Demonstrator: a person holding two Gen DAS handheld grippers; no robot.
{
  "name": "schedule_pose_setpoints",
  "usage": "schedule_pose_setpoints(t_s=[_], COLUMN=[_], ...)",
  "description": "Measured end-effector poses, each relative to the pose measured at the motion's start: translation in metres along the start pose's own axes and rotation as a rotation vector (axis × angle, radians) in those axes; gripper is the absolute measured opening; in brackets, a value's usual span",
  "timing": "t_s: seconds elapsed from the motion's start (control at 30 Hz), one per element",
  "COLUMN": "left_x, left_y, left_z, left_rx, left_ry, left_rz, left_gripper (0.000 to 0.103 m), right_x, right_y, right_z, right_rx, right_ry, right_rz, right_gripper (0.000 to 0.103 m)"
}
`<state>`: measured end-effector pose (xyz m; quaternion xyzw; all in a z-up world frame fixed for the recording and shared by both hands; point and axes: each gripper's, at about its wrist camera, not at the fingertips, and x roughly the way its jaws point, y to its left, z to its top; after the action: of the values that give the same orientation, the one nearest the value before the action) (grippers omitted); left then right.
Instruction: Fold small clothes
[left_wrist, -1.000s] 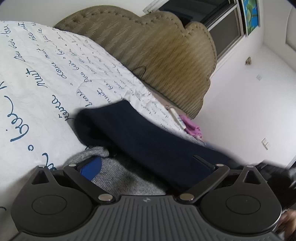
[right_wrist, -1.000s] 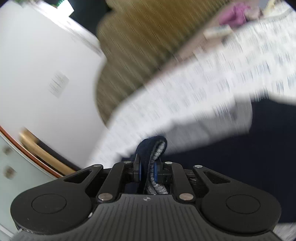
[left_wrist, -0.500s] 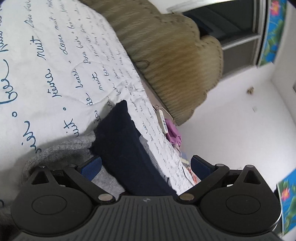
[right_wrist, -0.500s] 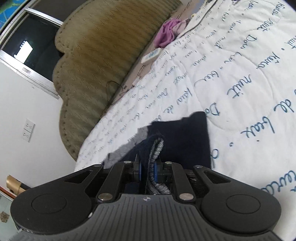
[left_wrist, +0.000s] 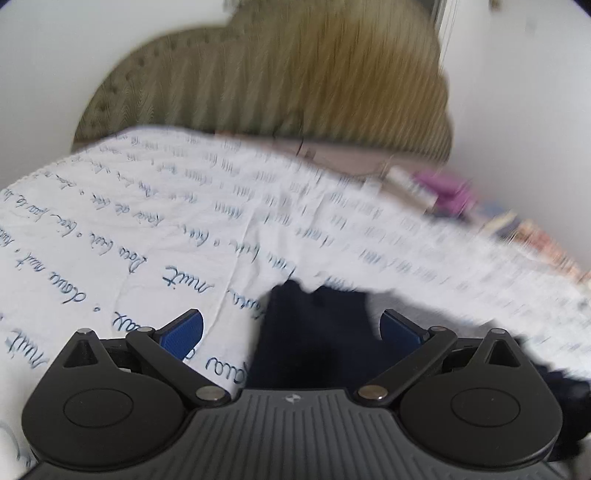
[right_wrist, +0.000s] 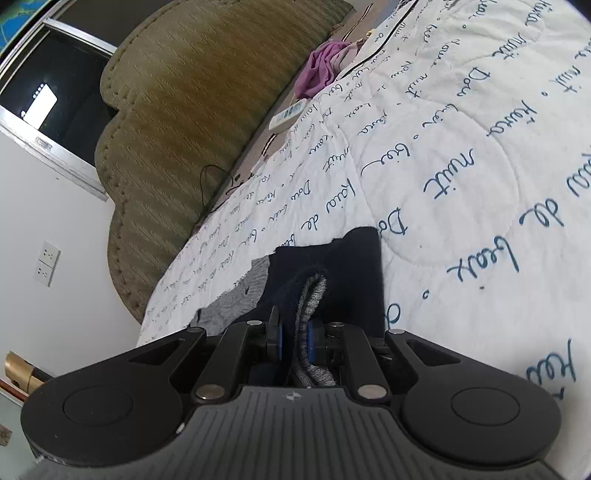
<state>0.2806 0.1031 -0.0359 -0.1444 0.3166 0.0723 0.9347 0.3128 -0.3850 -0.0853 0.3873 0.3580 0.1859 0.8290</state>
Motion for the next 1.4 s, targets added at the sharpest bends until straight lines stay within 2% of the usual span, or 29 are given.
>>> schedule_pose_setpoints(t_s=[0.03,0.07,0.1,0.13,0.17,0.2,0.23,0.33,0.37,0.43,0.5,0.63,0.67,0.73,0.8,0.83,0.87,0.9,0.97,1.03,1.07,1.1,1.17,1.2,1.23,1.3,1.37,1.4], left_x=[0.012,0.029,0.041,0.053,0.055,0.057,0.053,0.028,0.027,0.041,0.051,0.043,0.039,0.022,-0.004,-0.016,-0.024,-0.026,-0.011,0.009,0.021,0.029,0.036,0.036,0.036,0.041,0.04,0.035], left_y=[0.0,0.001,0.003,0.005,0.006,0.003,0.0,-0.006,-0.005,-0.004,-0.002,-0.007,-0.007,-0.003,0.002,0.003,0.003,-0.001,-0.01,-0.014,-0.015,-0.015,-0.014,-0.016,-0.022,-0.027,-0.026,-0.026], left_z=[0.002,0.004,0.004,0.002,0.002,0.005,0.007,0.012,0.01,0.004,-0.006,-0.009,-0.009,-0.006,-0.005,-0.007,-0.01,-0.012,-0.015,-0.017,-0.019,-0.02,-0.021,-0.02,-0.02,-0.025,-0.029,-0.028], left_rx=[-0.007,-0.011,-0.023,-0.054,-0.071,-0.056,-0.047,0.0,0.016,0.033,0.023,0.088,0.092,0.094,0.096,0.105,0.128,0.167,0.244,0.256,0.258,0.255,0.239,0.245,0.279,0.329,0.33,0.324], left_ry=[0.043,0.1,0.156,0.197,0.185,0.201,0.202,0.112,0.097,0.126,0.13,0.089,0.082,0.055,-0.018,-0.064,-0.108,-0.125,-0.083,-0.023,0.004,0.023,0.05,0.056,0.054,0.037,0.019,0.016], left_rz=[0.006,0.005,0.002,-0.007,-0.02,-0.035,-0.039,-0.071,-0.059,-0.018,0.001,0.035,0.034,0.042,0.039,0.039,0.044,0.05,0.078,0.094,0.109,0.114,0.038,0.021,0.045,0.078,0.079,0.073], left_gripper=[0.096,0.069,0.049,0.034,0.02,0.015,0.013,0.011,0.011,0.011,0.011,0.017,0.025,0.036,0.059,0.081,0.092,0.092,0.092,0.091,0.089,0.082,0.02,0.015,0.014,0.014,0.014,0.014], right_x=[0.001,0.001,0.0,0.001,-0.001,-0.004,-0.009,-0.026,-0.025,-0.012,-0.007,-0.005,-0.006,-0.015,-0.032,-0.04,-0.045,-0.045,-0.032,-0.013,-0.004,0.001,0.004,0.005,0.006,0.005,0.0,-0.006], right_y=[-0.002,-0.003,-0.005,-0.006,-0.007,-0.006,-0.003,0.001,-0.006,-0.024,-0.022,-0.017,-0.017,-0.014,-0.005,0.001,0.008,0.016,0.031,0.038,0.04,0.04,0.04,0.039,0.037,0.032,0.036,0.04], right_z=[0.0,0.0,0.0,-0.001,-0.002,-0.004,-0.005,-0.002,-0.001,-0.004,-0.01,-0.011,-0.01,-0.008,-0.006,-0.005,-0.006,-0.006,-0.008,-0.012,-0.014,-0.018,-0.023,-0.024,-0.027,-0.033,-0.034,-0.034], right_rx=[0.002,0.003,0.002,0.003,0.002,-0.004,-0.01,-0.024,-0.015,0.028,0.014,-0.008,-0.001,0.013,-0.016,-0.044,-0.083,-0.128,-0.238,-0.313,-0.342,-0.363,-0.388,-0.402,-0.429,-0.48,-0.473,-0.452], right_ry=[0.004,0.01,0.015,0.017,0.018,0.012,0.002,-0.056,-0.052,-0.001,0.0,-0.002,-0.001,-0.016,-0.053,-0.076,-0.087,-0.081,-0.038,0.017,0.037,0.042,0.038,0.042,0.043,0.029,0.022,0.009], right_rz=[-0.009,-0.017,-0.025,-0.03,-0.03,-0.031,-0.027,0.0,-0.017,-0.077,-0.072,-0.09,-0.088,-0.081,-0.07,-0.063,-0.065,-0.08,-0.157,-0.227,-0.256,-0.281,-0.29,-0.298,-0.315,-0.3,-0.298,-0.305], right_gripper=[0.016,0.016,0.016,0.016,0.016,0.016,0.016,0.016,0.015,0.015,0.015,0.016,0.026,0.025,0.025,0.025,0.026,0.03,0.035,0.035,0.035,0.035,0.036,0.036,0.033,0.033,0.033,0.038])
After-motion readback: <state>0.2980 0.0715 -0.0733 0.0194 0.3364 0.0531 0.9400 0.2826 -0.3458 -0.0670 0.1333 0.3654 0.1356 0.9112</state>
